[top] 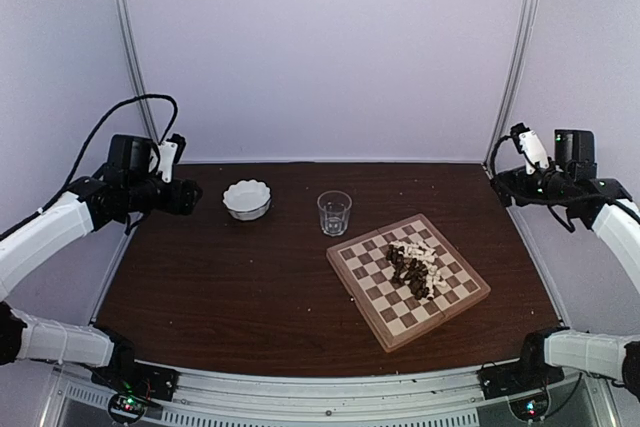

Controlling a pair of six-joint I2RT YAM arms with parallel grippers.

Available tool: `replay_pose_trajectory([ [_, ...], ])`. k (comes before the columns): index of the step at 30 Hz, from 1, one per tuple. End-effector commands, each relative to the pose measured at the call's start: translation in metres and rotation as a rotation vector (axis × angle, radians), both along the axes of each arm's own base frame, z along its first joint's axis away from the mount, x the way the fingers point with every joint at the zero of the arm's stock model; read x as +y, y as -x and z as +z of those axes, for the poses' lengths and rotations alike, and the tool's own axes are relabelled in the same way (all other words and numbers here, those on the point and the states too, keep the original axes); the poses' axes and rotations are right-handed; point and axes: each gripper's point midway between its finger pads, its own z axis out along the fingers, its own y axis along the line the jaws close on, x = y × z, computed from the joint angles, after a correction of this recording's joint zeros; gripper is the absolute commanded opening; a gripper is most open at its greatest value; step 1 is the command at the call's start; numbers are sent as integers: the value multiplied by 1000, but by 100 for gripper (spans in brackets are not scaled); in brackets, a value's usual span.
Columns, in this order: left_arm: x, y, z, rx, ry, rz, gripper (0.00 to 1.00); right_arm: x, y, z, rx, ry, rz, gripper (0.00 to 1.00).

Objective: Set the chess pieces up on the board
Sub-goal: Adjust the chessboard at the center of the board.

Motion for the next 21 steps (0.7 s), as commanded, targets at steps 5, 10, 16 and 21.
replay_pose_trajectory([
  [5, -85, 15, -10, 88, 79, -329, 79, 0, 35, -60, 173, 171, 162, 99],
  [10, -146, 31, -42, 243, 166, -477, 93, 2, 62, -99, 313, 265, 286, 99],
  [16, -198, 24, -77, 369, 293, -474, 97, -1, 89, -148, 453, 359, 398, 98],
  [21, -247, 24, -97, 374, 312, -525, 96, -8, 104, -177, 569, 420, 455, 92],
])
